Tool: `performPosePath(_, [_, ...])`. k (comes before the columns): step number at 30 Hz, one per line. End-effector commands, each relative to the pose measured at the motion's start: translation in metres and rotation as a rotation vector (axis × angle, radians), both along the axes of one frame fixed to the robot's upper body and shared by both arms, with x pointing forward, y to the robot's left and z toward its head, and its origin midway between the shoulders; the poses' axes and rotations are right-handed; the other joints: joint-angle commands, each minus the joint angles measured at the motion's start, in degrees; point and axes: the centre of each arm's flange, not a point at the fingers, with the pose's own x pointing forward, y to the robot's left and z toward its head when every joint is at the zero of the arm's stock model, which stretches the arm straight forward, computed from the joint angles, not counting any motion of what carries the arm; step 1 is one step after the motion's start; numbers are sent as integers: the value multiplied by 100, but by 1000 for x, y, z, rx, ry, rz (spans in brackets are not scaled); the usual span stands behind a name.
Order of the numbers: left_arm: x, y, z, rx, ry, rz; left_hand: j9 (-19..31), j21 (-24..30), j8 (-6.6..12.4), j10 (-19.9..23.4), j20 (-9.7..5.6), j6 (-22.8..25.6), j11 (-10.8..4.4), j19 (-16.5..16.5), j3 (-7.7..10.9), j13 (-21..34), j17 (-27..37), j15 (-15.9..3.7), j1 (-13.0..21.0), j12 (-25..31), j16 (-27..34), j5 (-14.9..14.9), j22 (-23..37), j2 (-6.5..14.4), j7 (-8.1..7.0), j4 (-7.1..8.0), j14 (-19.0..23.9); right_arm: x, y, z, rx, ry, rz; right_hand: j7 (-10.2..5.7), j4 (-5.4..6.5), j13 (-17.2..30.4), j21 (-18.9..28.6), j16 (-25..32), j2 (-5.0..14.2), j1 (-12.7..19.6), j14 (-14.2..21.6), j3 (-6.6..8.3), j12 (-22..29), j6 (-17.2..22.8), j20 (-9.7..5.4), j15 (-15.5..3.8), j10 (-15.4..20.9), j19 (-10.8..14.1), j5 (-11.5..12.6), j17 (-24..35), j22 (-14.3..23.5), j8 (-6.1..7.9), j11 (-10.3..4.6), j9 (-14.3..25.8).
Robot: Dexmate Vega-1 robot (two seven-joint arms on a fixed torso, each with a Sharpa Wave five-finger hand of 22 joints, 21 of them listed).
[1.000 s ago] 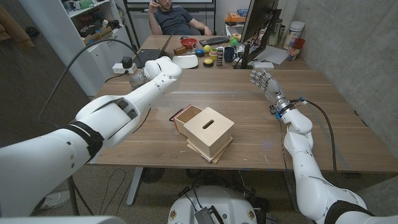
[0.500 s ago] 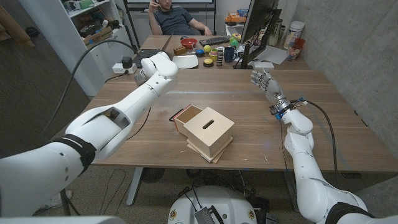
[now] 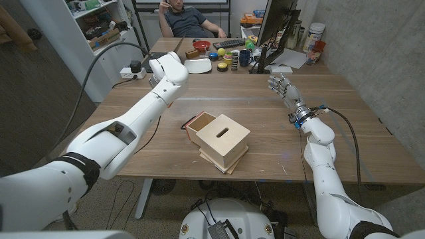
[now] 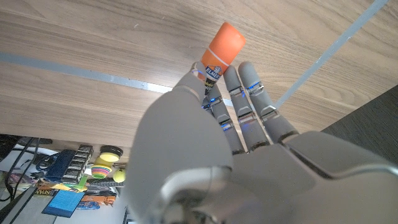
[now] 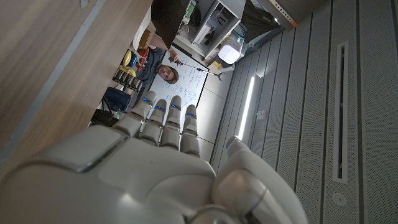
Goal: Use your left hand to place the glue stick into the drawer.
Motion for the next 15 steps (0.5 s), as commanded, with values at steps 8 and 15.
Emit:
performPosePath(8, [-25,-16,6,-18,3,-209,13,58,4,225,4,8,-200,-23,141,3,191,-859,251,34,-12,53,-62,351,-14,171,264,-16,4,-6,11,-10,-24,-9,6,12,-20,14,-8,-38,35,-15,45,35,9,-27,45,59,8,16,13,36,19,13])
performPosePath(15, [-28,-26,8,4,12,-274,11,78,1,233,1,7,-207,-21,138,-4,185,-862,233,38,-22,54,-98,350,-24,171,278,-23,7,-8,14,-17,-41,-7,6,12,-27,18,-10,-40,49,-20,42,33,15,-21,44,65,9,16,13,34,8,13])
